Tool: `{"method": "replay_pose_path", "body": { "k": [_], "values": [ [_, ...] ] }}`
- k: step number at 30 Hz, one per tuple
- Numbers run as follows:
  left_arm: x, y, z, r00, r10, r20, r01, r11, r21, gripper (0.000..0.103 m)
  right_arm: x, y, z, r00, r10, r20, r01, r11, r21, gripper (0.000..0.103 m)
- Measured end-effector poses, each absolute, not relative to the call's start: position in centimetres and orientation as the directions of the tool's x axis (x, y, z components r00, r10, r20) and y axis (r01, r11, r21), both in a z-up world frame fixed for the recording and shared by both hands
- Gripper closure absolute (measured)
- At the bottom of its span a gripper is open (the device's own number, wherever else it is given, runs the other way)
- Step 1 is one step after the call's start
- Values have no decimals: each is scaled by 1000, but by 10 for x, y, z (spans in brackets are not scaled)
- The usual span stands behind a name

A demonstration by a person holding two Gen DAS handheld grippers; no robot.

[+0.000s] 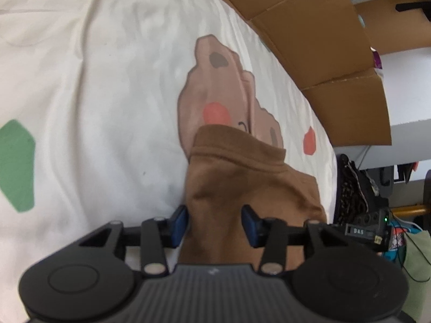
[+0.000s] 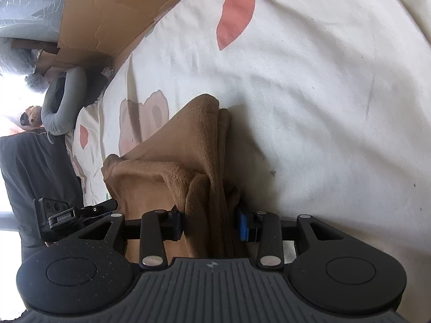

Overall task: Fold clothes
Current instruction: 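Pinch and release the folded shirt end repeatedly with both grippers, then lift the folded brown shirt off the sheet with both grippers closed on its end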

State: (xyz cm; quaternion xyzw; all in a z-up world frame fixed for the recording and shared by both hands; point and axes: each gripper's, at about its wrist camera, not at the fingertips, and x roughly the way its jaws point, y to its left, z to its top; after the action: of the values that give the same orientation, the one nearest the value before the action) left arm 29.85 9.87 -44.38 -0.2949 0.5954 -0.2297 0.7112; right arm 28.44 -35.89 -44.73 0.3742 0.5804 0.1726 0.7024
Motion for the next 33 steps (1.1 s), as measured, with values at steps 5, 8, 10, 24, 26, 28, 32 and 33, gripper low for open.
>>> {"method": "replay_pose_path", "body": {
  "k": [5,8,10,24,26,28,32,33],
  "values": [
    [308,90,-448,168,-698,-696,-4,706,-709,57,289,-351,-446,259,676,-690,177,669,722,60],
    [311,85,-451,162,-707,-689,-1,698,-716,62,291,-348,-446,251,677,-692,171,672,720,59],
    [311,83,-451,155,-695,-702,5,711,-703,75,291,-345,-443,244,672,-699,150,685,712,59],
    [299,75,-416,199,-624,-756,49,777,-628,97,284,-331,-414,276,610,-743,79,756,650,88],
    [297,74,-409,211,-615,-760,44,782,-622,98,281,-328,-410,287,599,-748,84,762,642,88],
    [294,73,-402,220,-608,-763,39,787,-616,98,279,-325,-404,296,590,-751,79,769,635,88],
    [287,66,-385,230,-578,-783,59,811,-582,99,274,-320,-386,311,571,-760,61,785,616,89],
    [285,65,-381,235,-568,-789,64,819,-570,99,272,-319,-382,314,568,-761,58,788,612,89]
  ]
}}
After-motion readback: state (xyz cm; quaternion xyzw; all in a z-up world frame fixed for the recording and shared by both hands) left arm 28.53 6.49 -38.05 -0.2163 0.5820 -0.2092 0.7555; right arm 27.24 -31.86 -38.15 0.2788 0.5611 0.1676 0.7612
